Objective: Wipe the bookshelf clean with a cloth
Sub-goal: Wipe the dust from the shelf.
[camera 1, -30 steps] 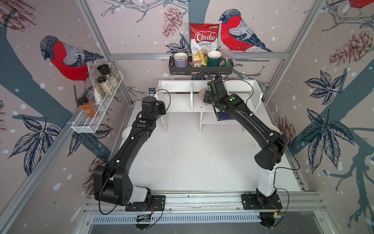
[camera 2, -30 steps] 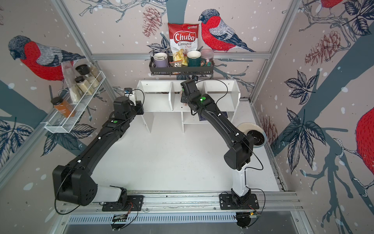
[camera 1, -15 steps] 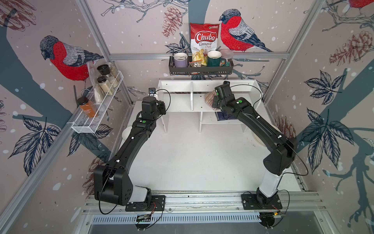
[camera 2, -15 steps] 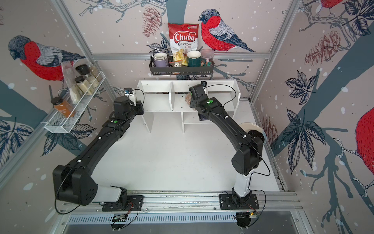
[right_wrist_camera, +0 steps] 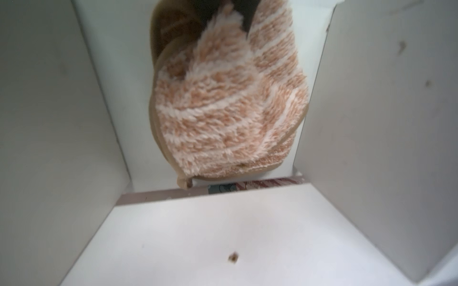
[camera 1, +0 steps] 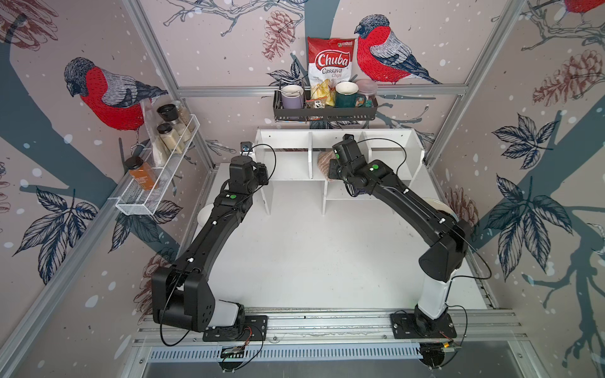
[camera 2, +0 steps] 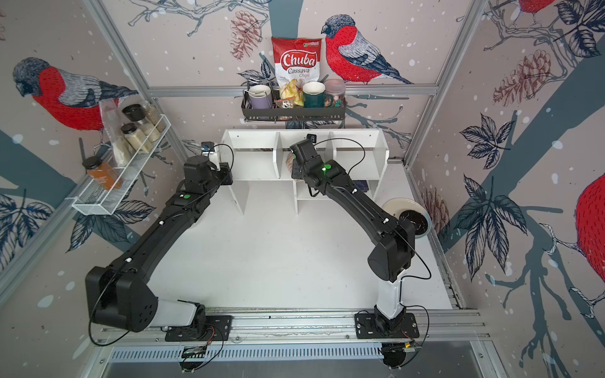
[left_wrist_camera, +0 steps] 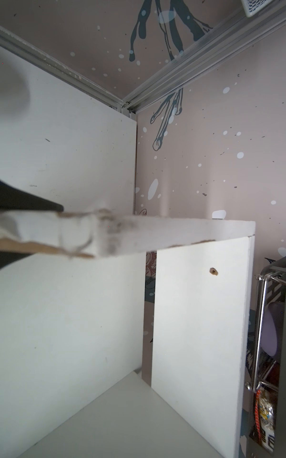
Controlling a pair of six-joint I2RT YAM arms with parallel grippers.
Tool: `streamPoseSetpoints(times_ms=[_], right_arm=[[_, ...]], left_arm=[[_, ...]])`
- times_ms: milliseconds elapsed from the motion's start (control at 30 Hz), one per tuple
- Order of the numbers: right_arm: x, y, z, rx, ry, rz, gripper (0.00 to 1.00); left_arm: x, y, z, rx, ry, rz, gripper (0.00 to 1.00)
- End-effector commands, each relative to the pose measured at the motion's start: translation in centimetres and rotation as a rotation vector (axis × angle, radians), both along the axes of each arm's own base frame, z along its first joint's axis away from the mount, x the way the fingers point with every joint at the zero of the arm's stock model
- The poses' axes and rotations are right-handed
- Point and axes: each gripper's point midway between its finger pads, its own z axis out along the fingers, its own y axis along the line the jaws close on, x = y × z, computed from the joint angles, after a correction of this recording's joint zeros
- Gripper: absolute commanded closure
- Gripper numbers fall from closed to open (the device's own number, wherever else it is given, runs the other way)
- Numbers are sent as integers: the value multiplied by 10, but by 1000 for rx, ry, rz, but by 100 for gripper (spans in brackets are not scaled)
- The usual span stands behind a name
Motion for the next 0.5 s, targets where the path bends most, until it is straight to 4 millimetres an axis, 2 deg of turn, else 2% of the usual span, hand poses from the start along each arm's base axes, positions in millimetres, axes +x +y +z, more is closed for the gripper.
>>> streamPoseSetpoints(times_ms=[0,167,233,333,467], right_arm=[[-12,-13,20,-70,-65,-24,100],[-32,-26,64,-49,-139,-26,100],[-40,-26,80,-7,-160,-9,100],[-53,-17,99,35,-186,40,100],[-71,-3,120,82,-226,105,100]], left_arm=[[-10,-16,-21,-107,118,-62,100],[-16,-15,-9,-130,152,-46,100],[-19,-11,0,-102,179,-39,100],[-33,-5,-3,-44,272,-41,100],[-52,0,-2,-10,275,-54,100]])
